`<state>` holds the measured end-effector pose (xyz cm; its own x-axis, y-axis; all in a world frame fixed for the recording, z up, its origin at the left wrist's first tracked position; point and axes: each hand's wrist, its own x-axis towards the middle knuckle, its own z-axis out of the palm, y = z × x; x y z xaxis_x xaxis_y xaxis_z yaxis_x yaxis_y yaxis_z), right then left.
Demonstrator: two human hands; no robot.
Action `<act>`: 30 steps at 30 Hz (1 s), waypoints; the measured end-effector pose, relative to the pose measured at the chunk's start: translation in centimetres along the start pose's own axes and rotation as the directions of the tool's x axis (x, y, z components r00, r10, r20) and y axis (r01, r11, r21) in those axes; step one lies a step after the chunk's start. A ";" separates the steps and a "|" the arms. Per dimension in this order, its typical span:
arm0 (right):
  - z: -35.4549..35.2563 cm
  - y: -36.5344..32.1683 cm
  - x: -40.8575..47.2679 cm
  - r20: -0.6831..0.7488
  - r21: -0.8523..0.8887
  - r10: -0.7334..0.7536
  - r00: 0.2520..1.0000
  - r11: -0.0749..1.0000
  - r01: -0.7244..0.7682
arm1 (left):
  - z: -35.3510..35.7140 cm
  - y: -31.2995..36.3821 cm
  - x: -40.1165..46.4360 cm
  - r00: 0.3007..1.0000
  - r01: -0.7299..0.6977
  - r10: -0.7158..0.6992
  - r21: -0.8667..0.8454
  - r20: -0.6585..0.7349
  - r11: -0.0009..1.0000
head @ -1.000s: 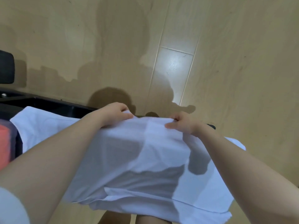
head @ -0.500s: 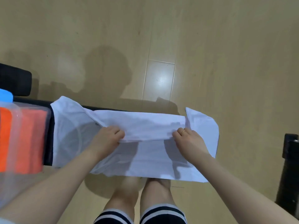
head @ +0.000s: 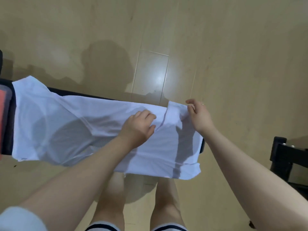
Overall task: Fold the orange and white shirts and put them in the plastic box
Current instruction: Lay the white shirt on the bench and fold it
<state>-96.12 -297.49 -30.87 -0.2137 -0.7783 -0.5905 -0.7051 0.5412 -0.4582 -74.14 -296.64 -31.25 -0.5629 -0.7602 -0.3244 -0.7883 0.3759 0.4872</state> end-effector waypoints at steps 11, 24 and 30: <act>0.4 3.8 9.6 0.636 0.005 0.227 0.738 0.955 -0.298 | 3.7 5.1 8.9 0.900 0.436 -0.436 0.046 -0.021 0.899; -7.3 6.3 5.9 0.271 -0.214 -0.523 0.808 0.786 0.581 | 1.9 7.6 9.2 0.980 0.118 -0.156 -0.273 -0.123 0.955; -4.0 10.9 -1.4 -0.032 -0.194 -0.304 0.952 0.937 0.292 | 3.8 10.6 5.5 0.993 -0.009 0.020 -0.096 0.118 0.995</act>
<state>-106.21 -291.77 -32.42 -0.0109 -0.9155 -0.4021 -0.8539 0.2178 -0.4727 -86.50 -294.79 -30.97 -0.6043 -0.6845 -0.4078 -0.7556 0.3301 0.5657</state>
